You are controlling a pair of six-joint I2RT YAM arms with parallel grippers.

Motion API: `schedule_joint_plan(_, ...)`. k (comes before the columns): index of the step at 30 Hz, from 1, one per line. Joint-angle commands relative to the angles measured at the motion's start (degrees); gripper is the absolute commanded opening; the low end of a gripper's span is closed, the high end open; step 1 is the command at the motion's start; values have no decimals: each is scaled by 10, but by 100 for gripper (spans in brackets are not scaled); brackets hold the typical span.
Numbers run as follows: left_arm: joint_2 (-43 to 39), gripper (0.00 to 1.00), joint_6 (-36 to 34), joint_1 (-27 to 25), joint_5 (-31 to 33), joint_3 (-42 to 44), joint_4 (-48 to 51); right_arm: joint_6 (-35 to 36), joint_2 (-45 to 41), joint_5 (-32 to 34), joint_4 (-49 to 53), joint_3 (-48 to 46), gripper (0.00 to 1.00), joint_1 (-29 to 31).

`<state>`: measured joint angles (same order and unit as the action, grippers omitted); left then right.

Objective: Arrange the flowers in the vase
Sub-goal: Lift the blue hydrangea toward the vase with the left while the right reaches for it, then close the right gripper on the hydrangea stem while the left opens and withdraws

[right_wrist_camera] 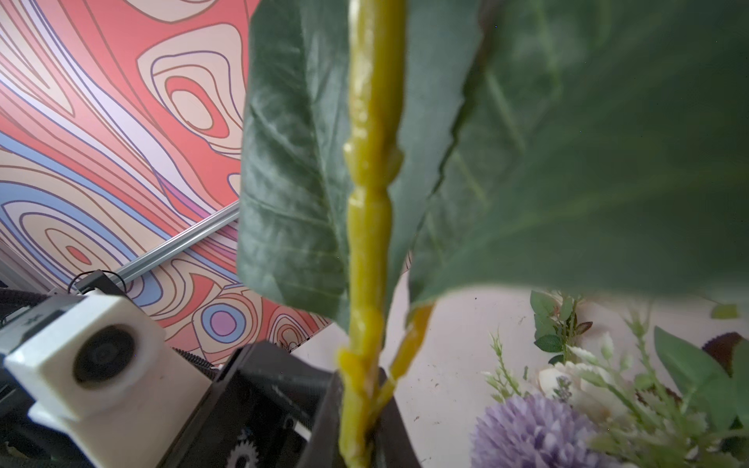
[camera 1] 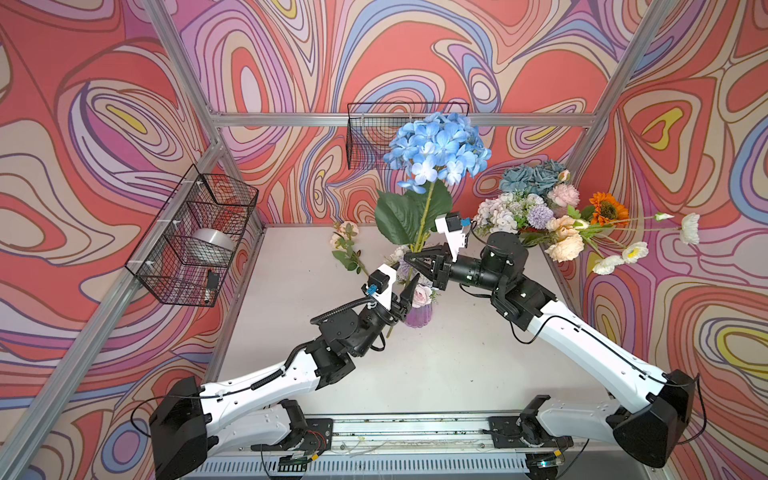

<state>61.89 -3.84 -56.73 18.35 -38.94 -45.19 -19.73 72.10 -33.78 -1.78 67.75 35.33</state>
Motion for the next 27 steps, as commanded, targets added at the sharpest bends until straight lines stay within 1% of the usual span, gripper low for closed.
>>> schedule_joint_plan(1,-43,100,22,8,38,7,-11,33,-31,15,56,-1,0,2)
schedule_joint_plan(3,-61,100,44,24,33,16,4,50,-48,25,92,-4,0,2)
schedule_joint_plan(6,-76,100,92,65,17,25,41,86,-77,55,157,-8,0,1)
schedule_joint_plan(8,-80,100,128,96,-8,36,64,103,-100,92,193,-12,0,1)
schedule_joint_plan(10,-77,100,131,104,-22,61,45,118,-121,132,221,-15,0,2)
schedule_joint_plan(12,-71,100,132,104,-44,83,17,136,-136,188,248,-17,0,1)
schedule_joint_plan(14,-64,100,144,104,-73,87,30,153,-144,263,269,-21,0,0)
schedule_joint_plan(17,-53,100,165,103,-115,88,51,166,-142,348,278,-25,0,-2)
schedule_joint_plan(19,-46,100,167,92,-114,89,54,166,-142,389,265,-34,0,-5)
schedule_joint_plan(20,-44,100,162,83,-110,107,54,165,-141,405,261,-38,0,-10)
schedule_joint_plan(23,-25,100,141,50,-91,118,50,160,-144,432,245,-48,0,-21)
schedule_joint_plan(27,32,100,149,30,-111,122,14,157,-145,483,225,-60,0,-24)
